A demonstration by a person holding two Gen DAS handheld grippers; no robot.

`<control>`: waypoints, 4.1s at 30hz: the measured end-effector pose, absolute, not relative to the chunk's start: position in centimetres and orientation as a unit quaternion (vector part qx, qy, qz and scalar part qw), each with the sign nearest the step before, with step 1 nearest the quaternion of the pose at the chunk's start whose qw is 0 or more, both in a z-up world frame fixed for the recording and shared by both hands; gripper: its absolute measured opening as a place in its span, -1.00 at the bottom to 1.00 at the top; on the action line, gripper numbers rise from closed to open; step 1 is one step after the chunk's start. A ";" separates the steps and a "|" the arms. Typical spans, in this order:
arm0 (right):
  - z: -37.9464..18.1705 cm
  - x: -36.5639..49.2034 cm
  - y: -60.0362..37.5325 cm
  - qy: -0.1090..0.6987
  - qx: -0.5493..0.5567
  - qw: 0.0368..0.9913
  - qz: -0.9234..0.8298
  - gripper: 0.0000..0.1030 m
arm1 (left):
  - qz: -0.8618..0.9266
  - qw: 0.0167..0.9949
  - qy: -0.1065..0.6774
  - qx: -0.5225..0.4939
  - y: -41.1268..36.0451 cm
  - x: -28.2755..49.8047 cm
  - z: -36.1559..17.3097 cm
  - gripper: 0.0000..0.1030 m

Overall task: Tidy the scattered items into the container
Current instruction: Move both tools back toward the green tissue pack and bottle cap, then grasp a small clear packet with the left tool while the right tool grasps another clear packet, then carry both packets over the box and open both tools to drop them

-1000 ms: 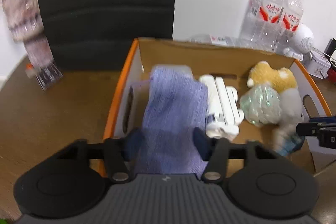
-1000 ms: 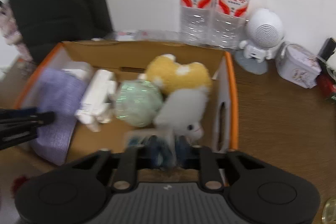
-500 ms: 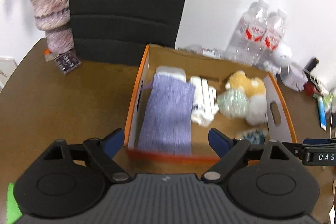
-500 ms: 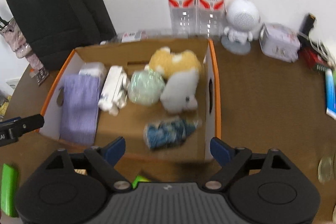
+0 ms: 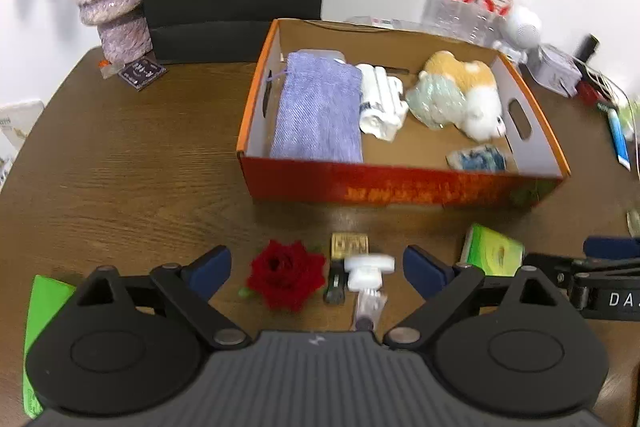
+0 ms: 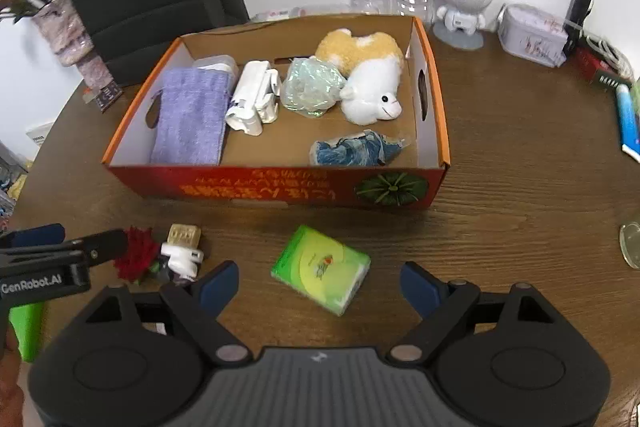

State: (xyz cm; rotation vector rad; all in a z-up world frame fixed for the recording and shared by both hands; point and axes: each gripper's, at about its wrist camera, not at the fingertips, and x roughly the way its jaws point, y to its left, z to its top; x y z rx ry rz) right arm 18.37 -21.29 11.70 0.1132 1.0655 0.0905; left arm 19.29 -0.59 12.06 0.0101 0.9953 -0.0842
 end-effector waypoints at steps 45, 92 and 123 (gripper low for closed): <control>0.6 0.2 -19.1 0.345 0.000 0.938 0.024 1.00 | -0.046 0.934 0.354 0.020 -0.9 1.3 1.0 1.00; 1.5 12.1 -10.0 0.332 -0.032 0.935 0.121 -0.58 | -0.009 0.953 0.287 -0.096 6.3 7.2 2.9 -0.58; 26.3 12.7 -24.4 0.240 -0.059 0.960 0.128 -0.60 | -0.208 0.921 0.329 -0.007 -4.0 20.5 23.0 -0.56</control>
